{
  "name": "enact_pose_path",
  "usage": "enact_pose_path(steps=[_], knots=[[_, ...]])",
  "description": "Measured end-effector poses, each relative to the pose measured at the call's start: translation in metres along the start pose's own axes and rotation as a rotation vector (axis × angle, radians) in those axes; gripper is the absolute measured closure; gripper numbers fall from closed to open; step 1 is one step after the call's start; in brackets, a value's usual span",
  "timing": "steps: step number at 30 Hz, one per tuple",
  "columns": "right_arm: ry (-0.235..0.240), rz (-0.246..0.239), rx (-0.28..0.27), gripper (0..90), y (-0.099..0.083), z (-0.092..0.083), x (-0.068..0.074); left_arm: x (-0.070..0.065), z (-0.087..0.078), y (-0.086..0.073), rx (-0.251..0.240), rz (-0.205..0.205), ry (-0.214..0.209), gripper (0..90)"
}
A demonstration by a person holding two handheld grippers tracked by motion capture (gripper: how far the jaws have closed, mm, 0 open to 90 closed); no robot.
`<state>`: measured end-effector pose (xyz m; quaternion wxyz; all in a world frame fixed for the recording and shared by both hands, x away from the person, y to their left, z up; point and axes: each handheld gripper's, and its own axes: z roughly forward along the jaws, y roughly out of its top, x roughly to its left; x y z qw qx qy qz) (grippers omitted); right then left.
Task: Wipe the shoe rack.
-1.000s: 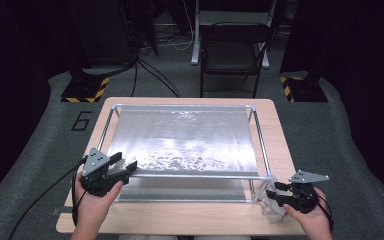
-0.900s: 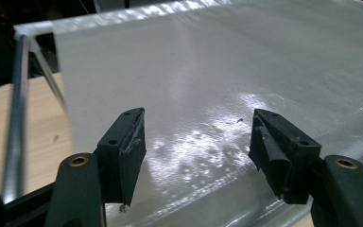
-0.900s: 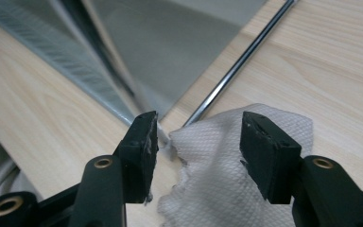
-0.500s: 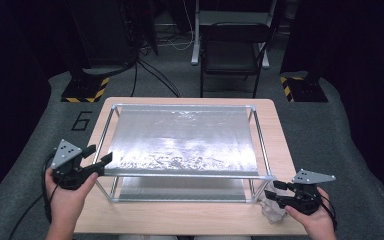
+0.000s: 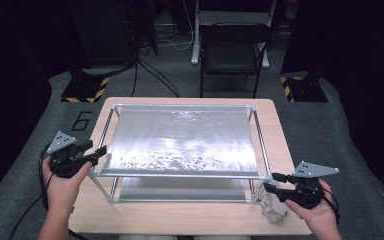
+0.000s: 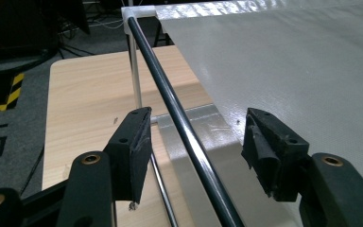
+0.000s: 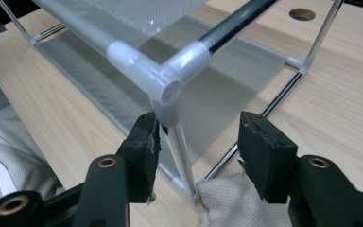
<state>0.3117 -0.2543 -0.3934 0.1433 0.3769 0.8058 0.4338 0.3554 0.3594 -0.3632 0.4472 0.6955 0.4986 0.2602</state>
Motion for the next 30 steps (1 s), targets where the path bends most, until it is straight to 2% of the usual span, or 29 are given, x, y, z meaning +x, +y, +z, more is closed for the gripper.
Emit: enact_pose_path(steps=[2,4,6,7,11,13,16,21,24,25,30], knots=[[0.0,-0.013,0.006,51.4,0.003,-0.002,0.0,0.002,0.002,0.002,0.0,-0.005,-0.023,46.8],[0.003,-0.026,0.006,54.7,0.005,-0.003,-0.001,0.003,0.005,0.003,0.006,0.0,-0.025,49.1],[0.006,-0.018,-0.012,56.7,0.007,-0.002,0.001,0.005,0.007,0.003,0.019,-0.003,-0.037,51.9],[0.018,-0.035,0.015,57.9,0.008,-0.003,0.0,0.005,0.008,0.003,0.025,-0.006,-0.038,53.9],[0.007,-0.029,-0.017,63.4,0.009,-0.001,0.0,0.004,0.011,0.002,0.052,0.013,-0.033,60.6],[0.009,-0.035,-0.018,64.2,0.01,-0.001,-0.001,0.004,0.013,0.0,0.061,0.014,-0.051,61.8],[0.0,-0.035,-0.001,65.7,0.012,-0.001,-0.004,0.004,0.013,-0.002,0.062,0.011,-0.055,62.2],[-0.008,-0.043,0.012,69.5,0.019,0.004,-0.008,0.005,0.01,-0.002,0.051,-0.002,-0.055,63.8],[-0.022,-0.037,-0.012,71.3,0.024,0.01,-0.009,0.008,0.008,-0.002,0.051,-0.006,-0.06,65.4],[-0.022,-0.034,0.008,71.5,0.026,0.01,-0.01,0.008,0.007,-0.002,0.047,-0.006,-0.058,65.9],[-0.044,-0.04,0.013,73.0,0.036,0.02,-0.014,0.009,0.003,-0.003,0.037,-0.01,-0.051,67.4]])
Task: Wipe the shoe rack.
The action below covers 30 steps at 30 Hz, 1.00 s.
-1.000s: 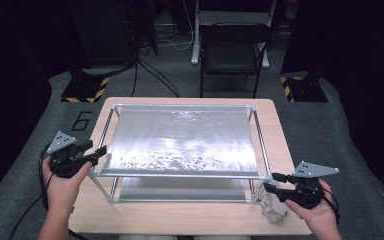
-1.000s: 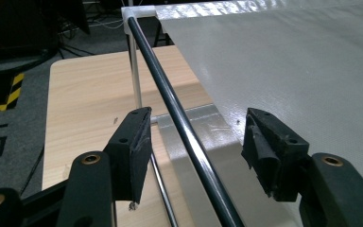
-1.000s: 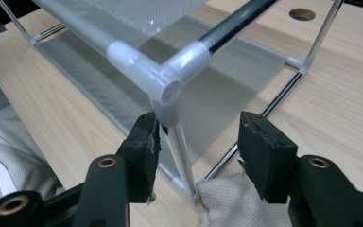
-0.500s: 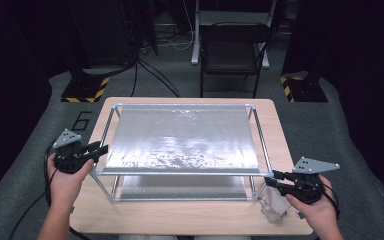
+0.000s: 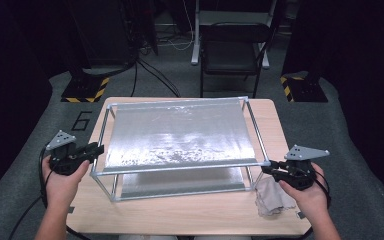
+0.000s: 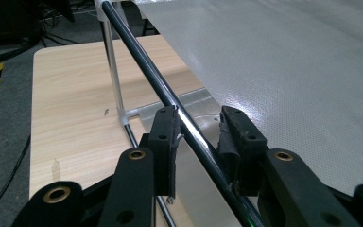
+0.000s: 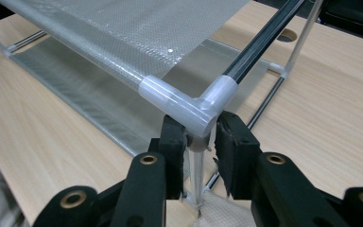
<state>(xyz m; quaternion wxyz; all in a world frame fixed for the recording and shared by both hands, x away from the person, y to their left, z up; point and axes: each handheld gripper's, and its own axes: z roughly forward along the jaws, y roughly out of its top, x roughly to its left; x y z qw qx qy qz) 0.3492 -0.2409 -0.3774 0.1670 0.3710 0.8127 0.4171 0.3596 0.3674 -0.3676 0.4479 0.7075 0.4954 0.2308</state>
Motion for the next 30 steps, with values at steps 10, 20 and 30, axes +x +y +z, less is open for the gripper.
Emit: enact_pose_path(steps=[10,20,30], knots=[[-0.077,0.04,0.01,71.3,0.014,0.014,-0.015,-0.01,-0.005,-0.004,-0.026,0.003,0.011,67.6],[-0.144,0.083,0.005,56.2,0.023,0.016,-0.017,-0.023,-0.011,-0.011,-0.044,0.015,-0.011,67.6],[-0.187,0.111,-0.012,56.1,0.024,0.009,-0.023,-0.03,-0.015,-0.013,-0.04,0.024,-0.038,67.6]])
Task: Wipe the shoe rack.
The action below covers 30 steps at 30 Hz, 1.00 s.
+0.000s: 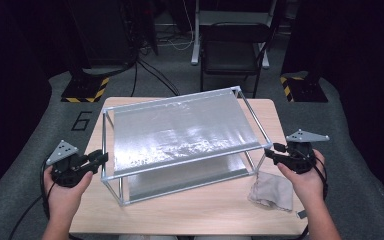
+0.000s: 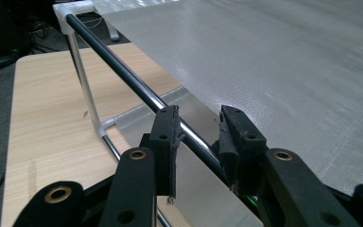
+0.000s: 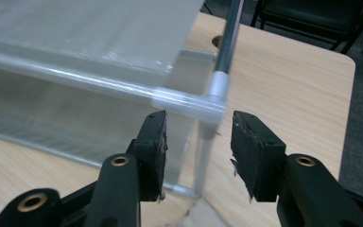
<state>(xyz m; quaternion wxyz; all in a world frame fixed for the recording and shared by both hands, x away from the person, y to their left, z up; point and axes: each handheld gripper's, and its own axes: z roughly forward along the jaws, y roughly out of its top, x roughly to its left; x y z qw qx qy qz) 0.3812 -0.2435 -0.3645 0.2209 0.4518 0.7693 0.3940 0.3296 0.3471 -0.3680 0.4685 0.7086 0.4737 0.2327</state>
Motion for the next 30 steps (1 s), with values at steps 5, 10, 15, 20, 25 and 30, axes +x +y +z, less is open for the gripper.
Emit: enact_pose_path(steps=[5,10,15,20,25,30], knots=[[-0.027,-0.014,-0.014,52.1,0.006,0.003,0.002,-0.007,-0.001,0.0,-0.001,0.014,-0.004,67.8],[-0.039,0.014,-0.011,51.7,0.006,0.0,0.0,-0.012,-0.003,-0.003,-0.001,0.016,-0.027,67.8],[-0.058,0.044,-0.041,51.3,0.002,-0.007,0.0,-0.015,-0.003,-0.003,-0.003,0.02,-0.032,67.7],[-0.014,0.044,-0.06,52.3,0.004,-0.011,0.004,-0.018,-0.002,-0.004,-0.014,0.013,-0.031,67.7],[0.024,0.01,-0.058,52.1,0.007,-0.007,0.011,-0.022,-0.002,-0.003,-0.001,0.02,-0.044,67.7],[0.051,0.019,-0.062,52.3,0.011,-0.001,0.019,-0.028,-0.002,-0.005,-0.01,0.032,-0.053,68.0]])
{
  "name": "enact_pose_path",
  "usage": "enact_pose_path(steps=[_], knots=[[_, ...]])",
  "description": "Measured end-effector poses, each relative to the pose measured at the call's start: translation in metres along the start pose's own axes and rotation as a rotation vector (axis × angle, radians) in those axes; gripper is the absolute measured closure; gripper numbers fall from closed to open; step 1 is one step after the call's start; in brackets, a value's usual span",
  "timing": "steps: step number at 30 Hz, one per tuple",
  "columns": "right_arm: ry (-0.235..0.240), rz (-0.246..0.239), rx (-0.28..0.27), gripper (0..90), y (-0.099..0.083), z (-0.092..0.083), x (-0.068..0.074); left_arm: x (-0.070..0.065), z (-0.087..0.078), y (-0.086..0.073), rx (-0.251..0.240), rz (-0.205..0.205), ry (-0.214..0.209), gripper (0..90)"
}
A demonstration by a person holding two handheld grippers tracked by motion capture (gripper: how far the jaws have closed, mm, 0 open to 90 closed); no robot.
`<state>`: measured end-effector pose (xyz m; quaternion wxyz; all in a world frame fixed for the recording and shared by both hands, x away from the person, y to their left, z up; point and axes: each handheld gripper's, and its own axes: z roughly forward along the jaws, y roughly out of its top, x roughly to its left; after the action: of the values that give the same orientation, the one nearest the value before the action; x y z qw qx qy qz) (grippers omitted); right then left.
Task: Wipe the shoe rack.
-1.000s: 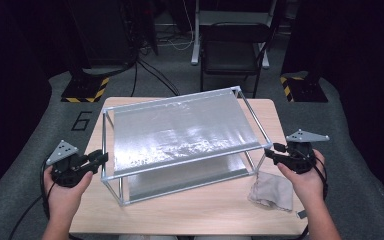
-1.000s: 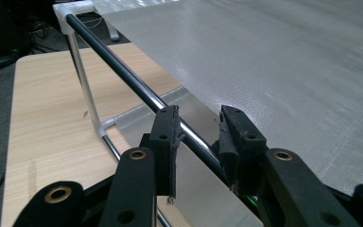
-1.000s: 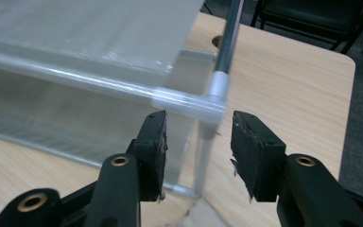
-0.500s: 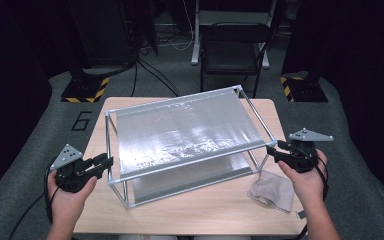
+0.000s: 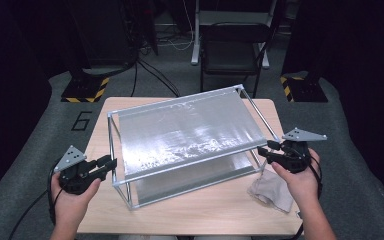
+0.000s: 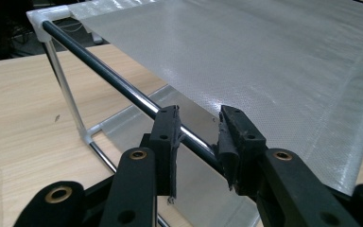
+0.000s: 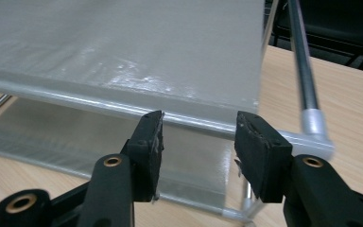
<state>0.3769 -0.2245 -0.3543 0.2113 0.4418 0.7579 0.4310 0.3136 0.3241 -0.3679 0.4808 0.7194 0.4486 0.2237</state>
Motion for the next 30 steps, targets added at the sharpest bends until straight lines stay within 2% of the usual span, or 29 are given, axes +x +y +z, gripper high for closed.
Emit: enact_pose_path(steps=[4,12,22,25,30], knots=[[0.018,-0.021,0.007,52.5,0.003,0.006,0.005,-0.005,0.0,-0.002,-0.01,0.004,-0.014,68.2],[0.054,-0.029,0.019,52.0,0.007,0.02,0.018,-0.02,0.003,0.0,0.001,0.014,-0.052,68.3],[0.094,-0.042,0.02,50.9,0.011,0.026,0.031,-0.05,0.01,0.002,0.011,0.053,-0.121,68.7],[0.093,-0.048,0.017,49.9,0.013,0.028,0.034,-0.058,0.015,0.004,0.012,0.064,-0.138,69.0],[0.103,-0.056,0.015,48.4,0.016,0.033,0.042,-0.072,0.023,0.007,0.014,0.086,-0.176,73.8]])
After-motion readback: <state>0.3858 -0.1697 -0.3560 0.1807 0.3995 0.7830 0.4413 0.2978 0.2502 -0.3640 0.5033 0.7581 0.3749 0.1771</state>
